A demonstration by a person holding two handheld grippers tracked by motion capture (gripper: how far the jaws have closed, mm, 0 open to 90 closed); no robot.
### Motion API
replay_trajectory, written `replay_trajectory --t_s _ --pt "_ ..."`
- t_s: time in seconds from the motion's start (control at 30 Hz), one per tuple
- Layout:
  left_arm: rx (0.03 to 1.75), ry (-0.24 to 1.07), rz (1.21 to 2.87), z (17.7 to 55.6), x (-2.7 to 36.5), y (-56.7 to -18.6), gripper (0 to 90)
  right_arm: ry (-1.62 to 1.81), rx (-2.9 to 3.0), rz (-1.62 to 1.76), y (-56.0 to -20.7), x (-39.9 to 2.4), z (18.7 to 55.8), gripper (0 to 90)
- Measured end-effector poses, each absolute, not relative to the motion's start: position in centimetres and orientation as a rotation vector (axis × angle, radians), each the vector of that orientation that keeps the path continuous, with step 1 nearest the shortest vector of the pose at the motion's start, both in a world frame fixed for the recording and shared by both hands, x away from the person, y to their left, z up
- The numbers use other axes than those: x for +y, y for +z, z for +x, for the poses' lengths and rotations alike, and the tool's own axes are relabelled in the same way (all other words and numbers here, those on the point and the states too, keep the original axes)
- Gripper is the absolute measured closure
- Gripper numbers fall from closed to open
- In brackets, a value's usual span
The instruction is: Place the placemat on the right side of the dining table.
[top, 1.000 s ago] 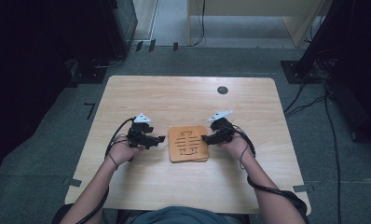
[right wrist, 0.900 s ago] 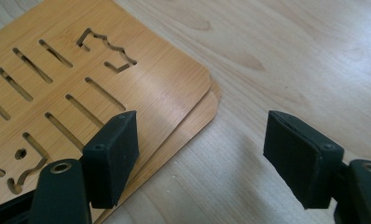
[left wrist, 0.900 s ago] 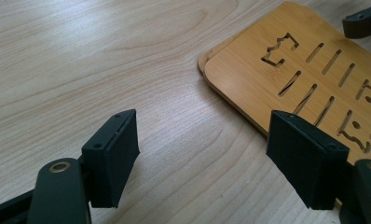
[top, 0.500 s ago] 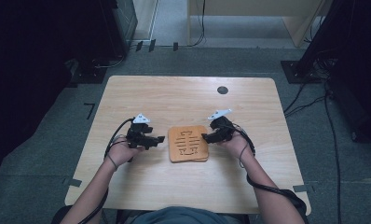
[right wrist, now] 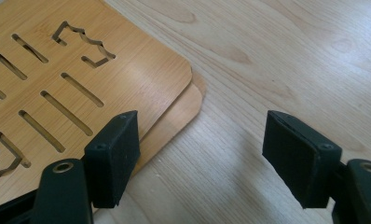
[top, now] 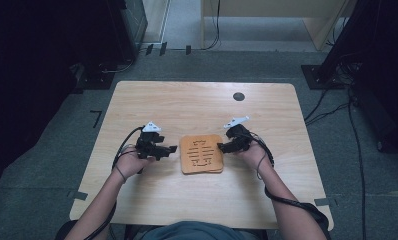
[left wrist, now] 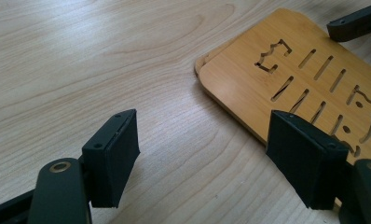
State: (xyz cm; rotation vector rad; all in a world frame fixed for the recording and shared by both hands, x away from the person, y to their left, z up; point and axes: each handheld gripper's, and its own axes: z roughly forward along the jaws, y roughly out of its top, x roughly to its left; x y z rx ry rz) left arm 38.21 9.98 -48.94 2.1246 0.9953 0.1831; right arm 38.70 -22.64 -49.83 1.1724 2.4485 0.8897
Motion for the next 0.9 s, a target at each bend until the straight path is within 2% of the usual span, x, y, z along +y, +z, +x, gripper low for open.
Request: replay_trajectory --t_s 0.2,0.3,0.5,0.9 --pt "1.009 0.166 2.128 38.2 10.0 -48.9 26.6 0.902 2.443 1.189 -49.9 -21.8 38.7 26.7" --pt "1.011 0.158 2.133 38.1 9.9 -48.9 34.9 0.903 2.431 1.185 -49.9 -20.8 38.7 27.2" --pt "0.977 0.147 2.14 37.8 9.2 -48.7 43.4 0.903 2.417 1.158 -49.9 -19.8 38.6 27.4" --pt "0.988 0.117 2.176 37.7 8.9 -49.6 42.9 0.962 2.391 1.192 -49.1 -19.6 38.7 31.0"
